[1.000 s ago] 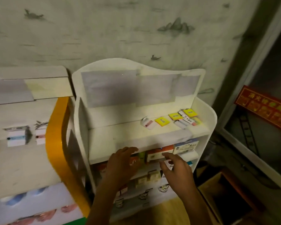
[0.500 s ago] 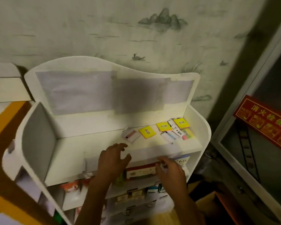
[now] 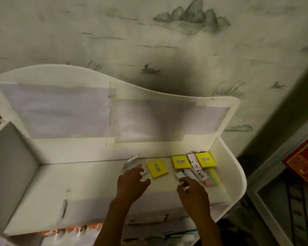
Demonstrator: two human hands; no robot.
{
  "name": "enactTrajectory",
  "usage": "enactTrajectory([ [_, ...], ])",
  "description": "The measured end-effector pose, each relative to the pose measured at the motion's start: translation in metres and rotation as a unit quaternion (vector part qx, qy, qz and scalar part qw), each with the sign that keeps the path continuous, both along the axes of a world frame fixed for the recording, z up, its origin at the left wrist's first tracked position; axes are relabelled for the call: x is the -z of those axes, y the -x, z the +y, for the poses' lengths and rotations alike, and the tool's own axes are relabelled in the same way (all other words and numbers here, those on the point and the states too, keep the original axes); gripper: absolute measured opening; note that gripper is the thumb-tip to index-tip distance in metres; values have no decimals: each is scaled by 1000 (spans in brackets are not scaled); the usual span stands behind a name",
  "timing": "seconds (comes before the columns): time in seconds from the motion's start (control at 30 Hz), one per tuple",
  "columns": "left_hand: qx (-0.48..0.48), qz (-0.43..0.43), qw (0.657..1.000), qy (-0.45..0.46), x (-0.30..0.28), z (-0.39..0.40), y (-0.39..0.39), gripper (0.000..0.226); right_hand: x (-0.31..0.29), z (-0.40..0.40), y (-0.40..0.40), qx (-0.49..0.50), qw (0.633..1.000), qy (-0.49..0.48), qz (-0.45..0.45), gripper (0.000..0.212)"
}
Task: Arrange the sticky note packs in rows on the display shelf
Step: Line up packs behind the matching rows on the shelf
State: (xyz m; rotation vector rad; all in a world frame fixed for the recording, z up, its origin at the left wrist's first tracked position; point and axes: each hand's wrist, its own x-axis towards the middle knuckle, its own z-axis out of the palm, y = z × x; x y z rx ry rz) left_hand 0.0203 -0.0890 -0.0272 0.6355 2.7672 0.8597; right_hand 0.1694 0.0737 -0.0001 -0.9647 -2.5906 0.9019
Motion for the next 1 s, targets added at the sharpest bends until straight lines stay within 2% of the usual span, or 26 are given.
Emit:
enactTrajectory([
  [0.17, 19, 22, 996, 86, 4, 39, 14, 72, 9, 32, 19, -9, 999, 15, -26, 26],
  [0.33, 29, -3, 985, 172, 9, 66, 26, 93, 13, 62, 33, -1, 999, 11, -30, 24],
  [0.53, 35, -11, 972, 232, 19, 86, 38, 94, 20, 95, 51, 44, 997, -11, -70, 24],
  [0.63, 24, 5, 974, 227, 21, 91, 42, 91, 22, 103, 57, 67, 994, -14, -87, 31],
  [0.83, 0, 25, 983, 184, 19, 95, 44, 90, 35, 105, 70, 45, 995, -29, -90, 53],
  [0.9, -7, 18, 989, 147, 17, 98, 41, 76, 37, 103, 75, 42, 992, -37, -110, 57],
  [1.0, -54, -32, 997, 34, 15, 101, 38, 53, 38, 99, 83, 61, 986, -46, -146, 70],
])
